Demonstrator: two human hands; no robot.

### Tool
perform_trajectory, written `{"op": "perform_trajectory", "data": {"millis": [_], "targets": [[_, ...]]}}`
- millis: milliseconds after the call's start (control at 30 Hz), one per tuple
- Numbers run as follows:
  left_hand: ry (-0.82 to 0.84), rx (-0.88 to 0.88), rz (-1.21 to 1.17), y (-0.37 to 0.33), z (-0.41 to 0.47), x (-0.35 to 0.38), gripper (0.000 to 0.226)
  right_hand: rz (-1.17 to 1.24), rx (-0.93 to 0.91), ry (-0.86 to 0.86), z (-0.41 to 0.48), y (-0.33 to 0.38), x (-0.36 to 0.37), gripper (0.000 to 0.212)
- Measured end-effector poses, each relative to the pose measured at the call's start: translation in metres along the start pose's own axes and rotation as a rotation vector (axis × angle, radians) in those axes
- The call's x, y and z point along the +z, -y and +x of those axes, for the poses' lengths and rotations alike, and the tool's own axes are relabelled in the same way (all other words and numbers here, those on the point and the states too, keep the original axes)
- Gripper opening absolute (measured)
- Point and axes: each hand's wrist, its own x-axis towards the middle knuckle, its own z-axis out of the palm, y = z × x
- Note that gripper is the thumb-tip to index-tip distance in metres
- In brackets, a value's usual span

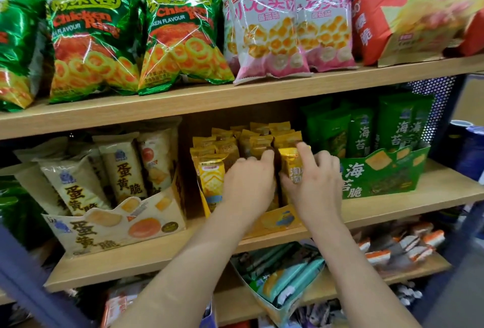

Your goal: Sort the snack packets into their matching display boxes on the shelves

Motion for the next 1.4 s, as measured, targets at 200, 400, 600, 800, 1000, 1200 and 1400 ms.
{"op": "perform_trajectory", "data": {"millis": [200,400,600,800,1000,1200,1400], "targets": [[0.014,0.038,-0.221,0.002,-0.016,0.013,0.043,0.089,0.03,0.158,-0.001,-0.008,-0.008,0.08],[-0.251,-0.058,-0.517,0.026,-0.097,-0.007,0.031,0.283,-0.063,0.077,-0.023,0.001,-0.034,0.073],[-0.18,-0.499,-0.669,0.093,-0.197,0.016,0.047,0.568,-0.193,0.075,-0.091,0.044,-0.033,0.036],[-0.038,-0.688,-0.447,0.172,-0.293,0.072,0.037,0.548,-0.139,0.592,-0.178,0.086,0.025,0.036],[0.462,-0.614,-0.388,0.211,-0.32,0.112,0.078,0.343,-0.221,0.786,-0.239,0.106,0.087,0.054],[0.54,-0.442,-0.251,0.231,-0.304,0.129,0.058,0.034,-0.311,0.788,-0.268,0.135,0.109,0.091],[0.46,-0.363,-0.422,0.24,-0.305,0.107,0.047,-0.008,-0.279,0.726,-0.275,0.137,0.124,0.064]]}}
